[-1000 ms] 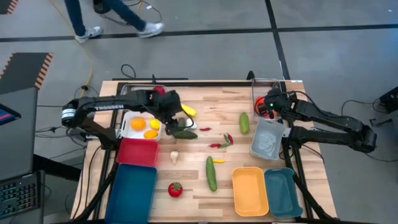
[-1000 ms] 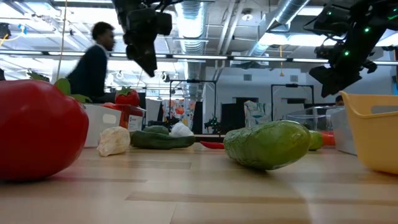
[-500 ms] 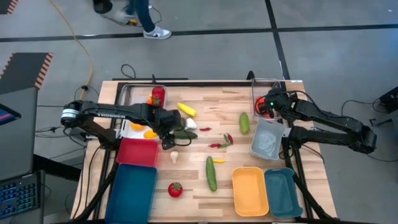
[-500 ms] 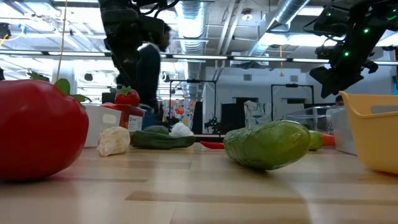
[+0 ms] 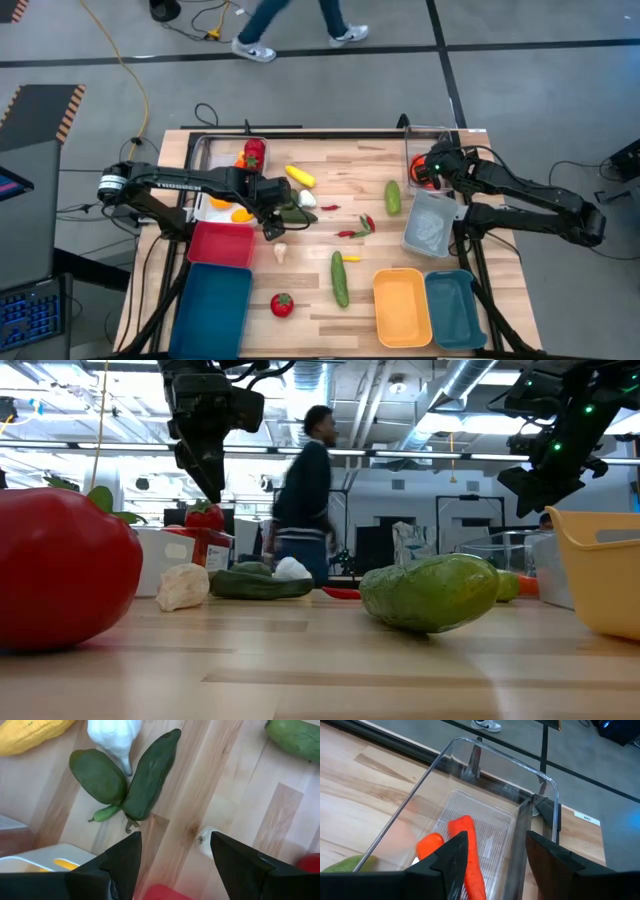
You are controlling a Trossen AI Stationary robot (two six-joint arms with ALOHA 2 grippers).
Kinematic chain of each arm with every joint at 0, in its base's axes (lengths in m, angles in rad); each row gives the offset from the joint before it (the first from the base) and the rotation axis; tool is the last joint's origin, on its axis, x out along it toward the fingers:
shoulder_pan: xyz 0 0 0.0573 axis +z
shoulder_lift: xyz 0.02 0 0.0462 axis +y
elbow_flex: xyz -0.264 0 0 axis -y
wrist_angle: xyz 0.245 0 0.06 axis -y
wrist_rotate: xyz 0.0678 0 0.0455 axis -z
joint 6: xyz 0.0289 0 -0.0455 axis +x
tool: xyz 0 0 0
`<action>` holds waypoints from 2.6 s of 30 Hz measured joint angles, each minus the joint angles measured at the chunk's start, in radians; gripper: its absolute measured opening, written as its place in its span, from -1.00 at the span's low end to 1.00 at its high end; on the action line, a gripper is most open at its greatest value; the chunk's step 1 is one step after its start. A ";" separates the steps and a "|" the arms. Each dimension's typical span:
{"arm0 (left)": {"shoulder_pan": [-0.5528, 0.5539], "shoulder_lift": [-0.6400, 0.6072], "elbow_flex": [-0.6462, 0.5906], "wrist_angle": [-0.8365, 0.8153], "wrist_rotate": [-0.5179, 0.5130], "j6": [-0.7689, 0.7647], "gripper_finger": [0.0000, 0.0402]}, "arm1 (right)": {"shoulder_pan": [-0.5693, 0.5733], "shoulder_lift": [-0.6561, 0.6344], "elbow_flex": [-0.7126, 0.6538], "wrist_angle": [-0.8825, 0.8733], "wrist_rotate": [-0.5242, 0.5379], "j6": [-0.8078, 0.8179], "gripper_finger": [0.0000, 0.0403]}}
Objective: Sort produce into baskets
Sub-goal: Put the bottom white garlic into the red bin
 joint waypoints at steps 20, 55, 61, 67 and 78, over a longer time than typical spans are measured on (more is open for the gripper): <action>-0.084 0.000 0.001 0.048 -0.129 -0.031 0.91 | 0.000 0.000 0.000 0.000 0.000 0.000 0.12; -0.287 0.000 -0.357 0.453 -0.176 -0.193 0.92 | 0.000 0.000 0.000 0.001 0.000 0.000 0.12; -0.290 0.000 -0.382 0.489 -0.183 -0.206 0.92 | 0.000 0.000 0.000 0.001 0.000 0.000 0.12; -0.290 0.014 -0.409 0.551 -0.189 -0.206 0.91 | 0.000 0.000 0.000 0.001 0.000 -0.001 0.12; -0.300 0.178 -0.352 0.568 -0.192 -0.145 0.91 | 0.000 0.000 0.000 0.001 0.000 -0.003 0.12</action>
